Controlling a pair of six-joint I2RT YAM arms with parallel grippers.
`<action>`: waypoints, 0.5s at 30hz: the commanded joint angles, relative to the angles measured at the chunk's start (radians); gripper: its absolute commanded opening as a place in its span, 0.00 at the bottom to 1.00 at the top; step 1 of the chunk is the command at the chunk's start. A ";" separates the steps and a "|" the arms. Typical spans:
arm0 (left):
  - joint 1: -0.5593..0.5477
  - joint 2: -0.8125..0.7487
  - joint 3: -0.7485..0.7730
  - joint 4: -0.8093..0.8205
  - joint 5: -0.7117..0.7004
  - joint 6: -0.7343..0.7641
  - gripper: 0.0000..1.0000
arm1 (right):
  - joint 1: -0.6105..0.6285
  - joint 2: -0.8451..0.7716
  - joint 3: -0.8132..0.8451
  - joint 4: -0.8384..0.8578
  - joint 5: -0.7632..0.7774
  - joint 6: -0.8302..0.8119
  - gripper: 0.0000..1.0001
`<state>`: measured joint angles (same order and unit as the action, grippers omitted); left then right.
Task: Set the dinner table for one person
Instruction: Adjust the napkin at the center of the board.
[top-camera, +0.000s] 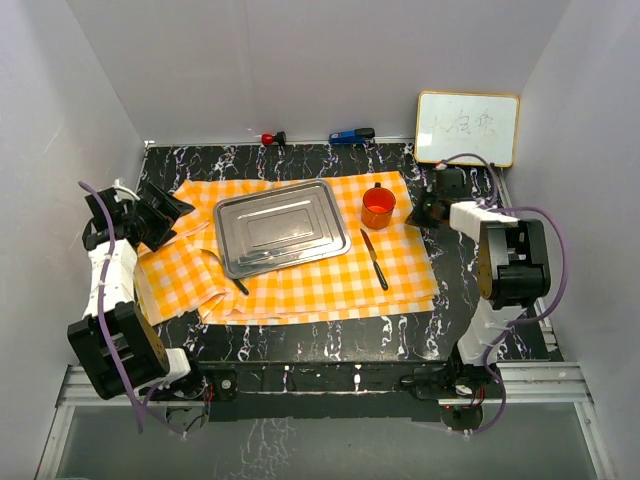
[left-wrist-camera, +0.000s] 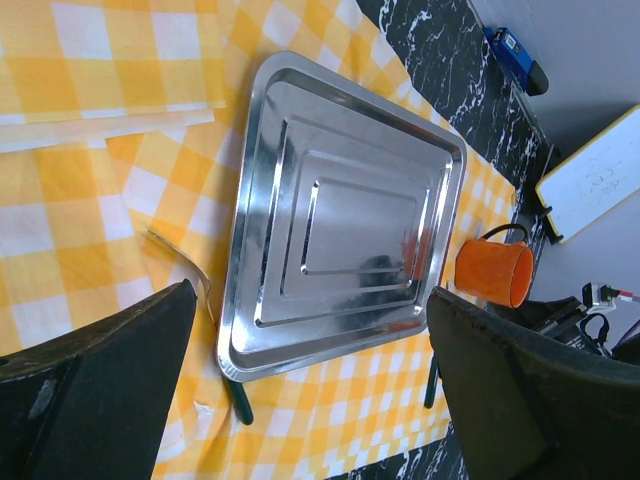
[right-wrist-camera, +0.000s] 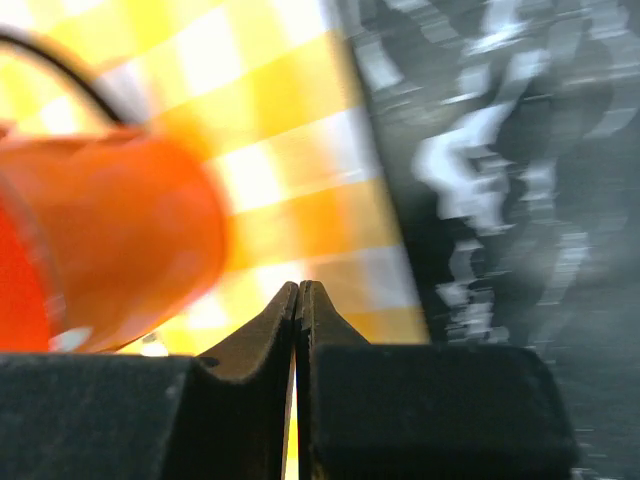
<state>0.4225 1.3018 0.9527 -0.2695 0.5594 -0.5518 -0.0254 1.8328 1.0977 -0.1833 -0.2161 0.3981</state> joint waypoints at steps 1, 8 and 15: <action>-0.035 0.011 0.016 0.006 -0.011 -0.007 0.99 | 0.122 -0.084 0.025 -0.049 0.022 -0.024 0.00; -0.077 0.024 0.013 0.022 -0.044 -0.027 0.99 | 0.188 -0.114 -0.029 -0.073 0.029 -0.030 0.00; -0.134 0.039 0.001 0.066 -0.084 -0.068 0.99 | 0.211 -0.028 -0.074 -0.042 0.036 -0.035 0.00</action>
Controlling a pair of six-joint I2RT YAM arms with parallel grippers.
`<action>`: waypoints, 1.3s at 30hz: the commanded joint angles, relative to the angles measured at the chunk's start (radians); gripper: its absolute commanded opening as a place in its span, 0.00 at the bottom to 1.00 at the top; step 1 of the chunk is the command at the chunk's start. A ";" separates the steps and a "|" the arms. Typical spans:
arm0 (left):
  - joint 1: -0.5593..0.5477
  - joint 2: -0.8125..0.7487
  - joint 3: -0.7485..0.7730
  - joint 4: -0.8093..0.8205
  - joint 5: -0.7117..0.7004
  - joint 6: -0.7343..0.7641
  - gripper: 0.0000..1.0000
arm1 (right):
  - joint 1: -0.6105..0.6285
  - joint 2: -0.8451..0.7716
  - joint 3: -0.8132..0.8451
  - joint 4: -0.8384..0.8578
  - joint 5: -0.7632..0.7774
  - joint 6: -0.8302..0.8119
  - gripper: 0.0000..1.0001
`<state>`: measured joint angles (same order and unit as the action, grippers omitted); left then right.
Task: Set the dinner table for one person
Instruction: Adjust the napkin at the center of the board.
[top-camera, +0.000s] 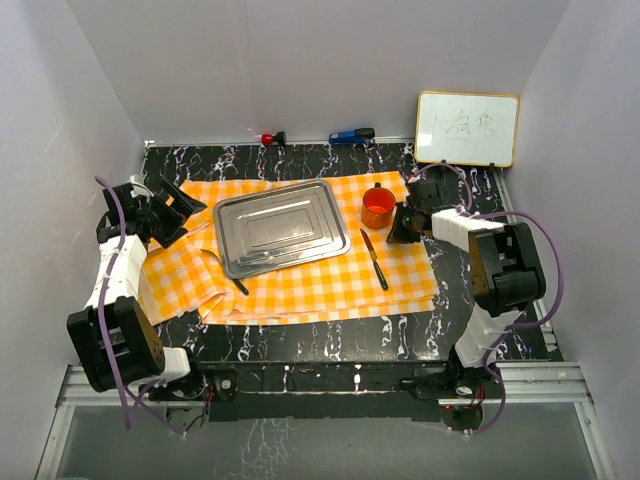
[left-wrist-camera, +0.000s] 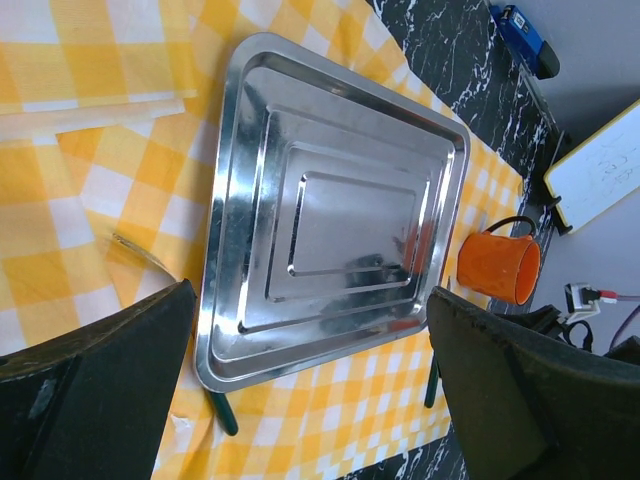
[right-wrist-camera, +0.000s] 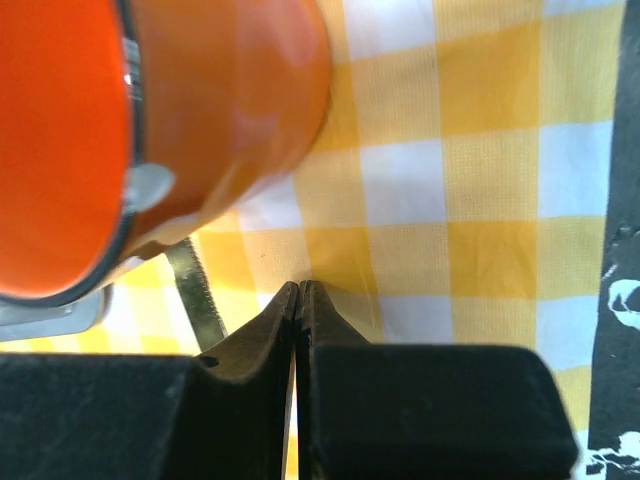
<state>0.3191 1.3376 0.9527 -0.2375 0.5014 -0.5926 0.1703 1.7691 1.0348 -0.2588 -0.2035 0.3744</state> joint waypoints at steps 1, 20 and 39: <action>-0.039 0.010 0.001 0.037 -0.030 -0.029 0.99 | 0.018 0.050 -0.015 0.038 0.037 -0.012 0.00; -0.136 0.196 0.016 0.122 -0.079 -0.067 0.99 | -0.159 0.159 -0.039 0.003 0.232 -0.016 0.00; -0.236 0.254 0.036 0.057 -0.132 -0.058 0.99 | -0.209 0.091 -0.058 -0.013 0.212 -0.007 0.00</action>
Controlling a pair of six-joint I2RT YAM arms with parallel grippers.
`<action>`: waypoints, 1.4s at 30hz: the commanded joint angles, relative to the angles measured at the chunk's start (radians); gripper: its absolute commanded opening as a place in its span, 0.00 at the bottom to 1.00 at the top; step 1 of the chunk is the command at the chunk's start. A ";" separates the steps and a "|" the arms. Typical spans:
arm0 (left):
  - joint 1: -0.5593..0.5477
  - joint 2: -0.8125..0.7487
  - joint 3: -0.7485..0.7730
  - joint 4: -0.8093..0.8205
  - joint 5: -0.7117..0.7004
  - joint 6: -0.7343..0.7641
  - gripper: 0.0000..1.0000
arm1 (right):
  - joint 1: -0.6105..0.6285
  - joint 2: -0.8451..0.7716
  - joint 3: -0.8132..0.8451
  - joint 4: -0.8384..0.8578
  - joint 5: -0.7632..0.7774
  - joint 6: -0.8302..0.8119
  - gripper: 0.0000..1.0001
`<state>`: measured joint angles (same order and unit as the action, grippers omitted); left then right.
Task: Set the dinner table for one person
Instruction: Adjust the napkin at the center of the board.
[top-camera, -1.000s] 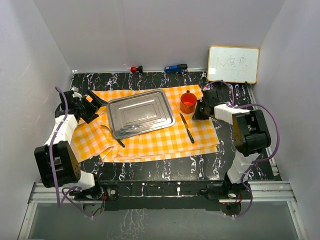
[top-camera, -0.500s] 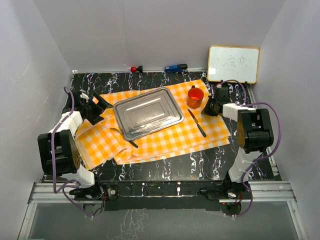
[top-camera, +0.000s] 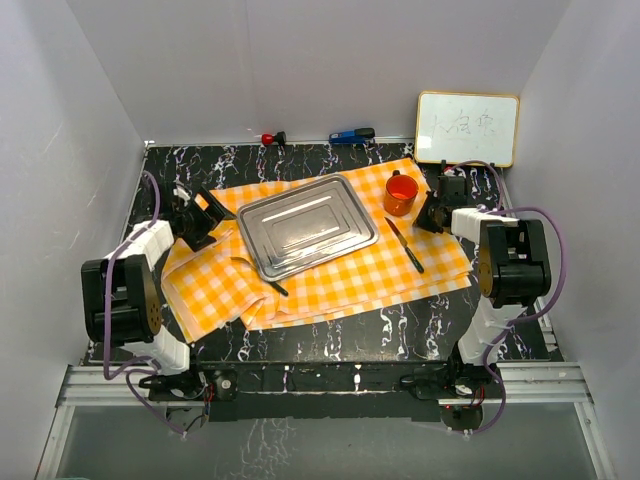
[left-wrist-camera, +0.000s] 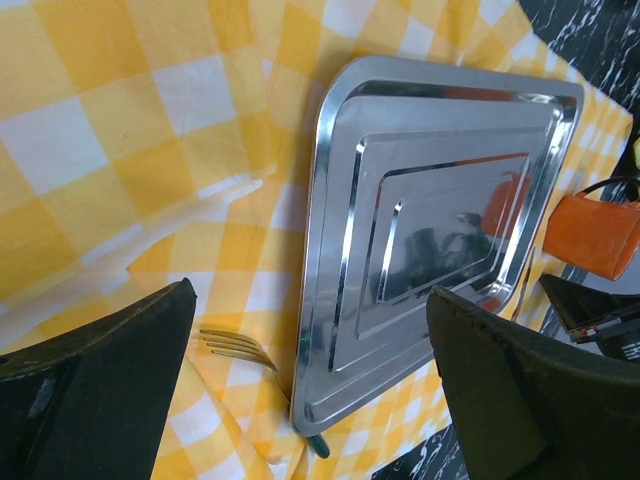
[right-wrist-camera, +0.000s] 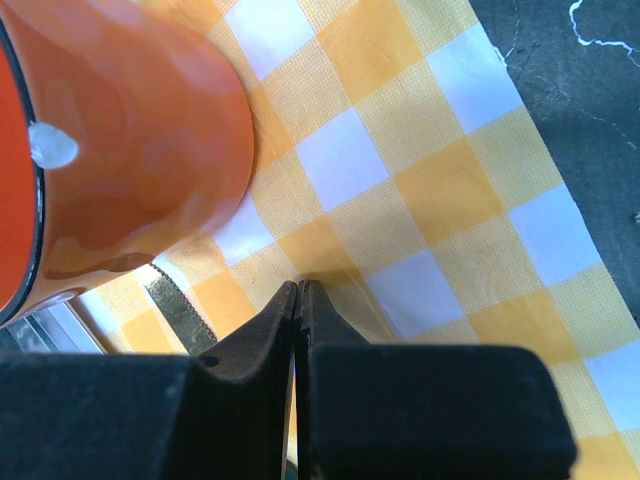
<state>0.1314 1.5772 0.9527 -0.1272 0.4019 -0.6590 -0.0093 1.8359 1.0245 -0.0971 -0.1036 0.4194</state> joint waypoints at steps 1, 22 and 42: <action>-0.068 0.030 0.060 -0.103 -0.075 0.026 0.99 | -0.029 0.021 -0.047 -0.174 0.107 -0.052 0.00; -0.129 0.128 0.150 -0.461 -0.721 -0.237 0.99 | -0.029 -0.081 -0.084 -0.120 -0.037 -0.052 0.00; -0.131 0.230 0.235 -0.438 -1.010 -0.422 0.99 | -0.029 -0.129 -0.125 -0.094 -0.107 -0.092 0.00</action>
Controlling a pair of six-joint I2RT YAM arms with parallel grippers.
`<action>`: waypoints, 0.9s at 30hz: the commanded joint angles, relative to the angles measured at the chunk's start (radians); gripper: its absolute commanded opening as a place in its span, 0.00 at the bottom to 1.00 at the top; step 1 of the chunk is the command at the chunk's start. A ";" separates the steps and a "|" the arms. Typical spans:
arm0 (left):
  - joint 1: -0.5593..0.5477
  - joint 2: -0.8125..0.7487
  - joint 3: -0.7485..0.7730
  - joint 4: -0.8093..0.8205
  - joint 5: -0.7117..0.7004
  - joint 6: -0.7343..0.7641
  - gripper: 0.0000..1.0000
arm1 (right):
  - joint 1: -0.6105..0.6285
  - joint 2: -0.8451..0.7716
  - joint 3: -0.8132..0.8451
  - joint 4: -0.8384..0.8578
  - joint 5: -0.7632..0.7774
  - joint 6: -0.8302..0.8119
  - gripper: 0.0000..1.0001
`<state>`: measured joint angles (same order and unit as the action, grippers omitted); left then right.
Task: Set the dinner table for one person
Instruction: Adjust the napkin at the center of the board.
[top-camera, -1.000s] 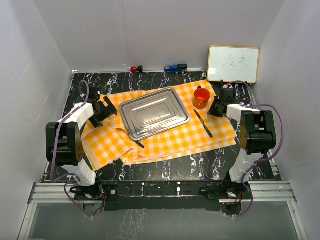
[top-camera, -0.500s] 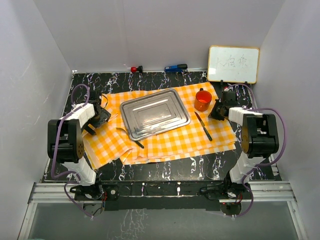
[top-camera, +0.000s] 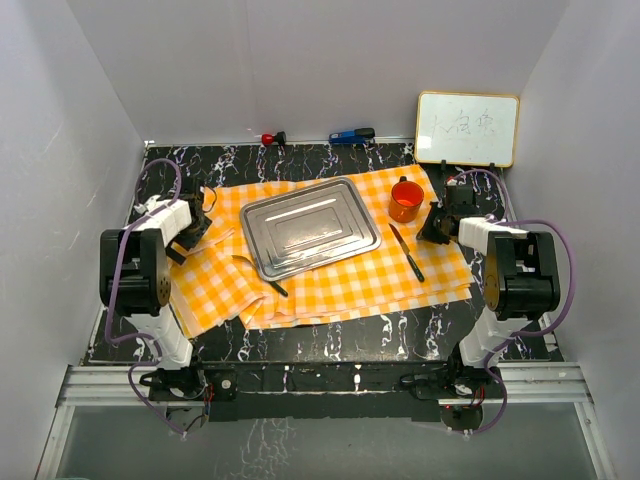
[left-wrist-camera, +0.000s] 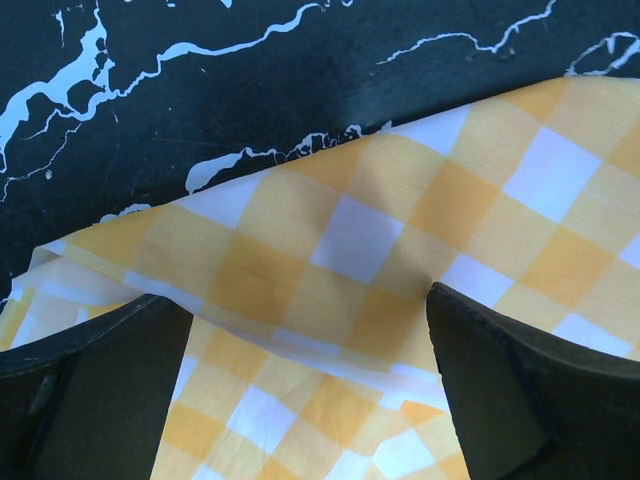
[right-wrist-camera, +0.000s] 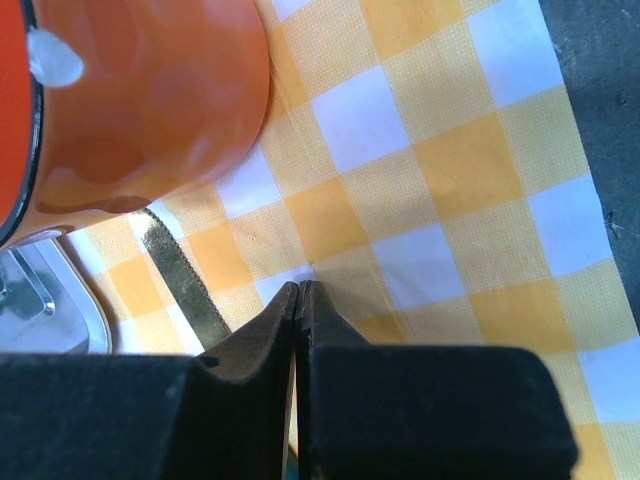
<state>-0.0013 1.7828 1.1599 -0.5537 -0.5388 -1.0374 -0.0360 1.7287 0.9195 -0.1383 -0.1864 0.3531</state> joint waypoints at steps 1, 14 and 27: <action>0.002 0.031 0.029 -0.004 -0.067 -0.042 0.98 | -0.002 -0.025 -0.020 -0.053 -0.024 -0.026 0.00; 0.003 0.040 -0.025 0.124 -0.051 0.041 0.01 | -0.002 -0.019 -0.024 -0.035 -0.060 -0.027 0.00; 0.072 -0.002 0.051 0.124 -0.051 0.182 0.00 | -0.002 0.003 -0.018 -0.032 -0.065 -0.027 0.00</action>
<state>0.0147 1.8400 1.1790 -0.4297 -0.5728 -0.8970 -0.0414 1.7283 0.9180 -0.1482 -0.2359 0.3386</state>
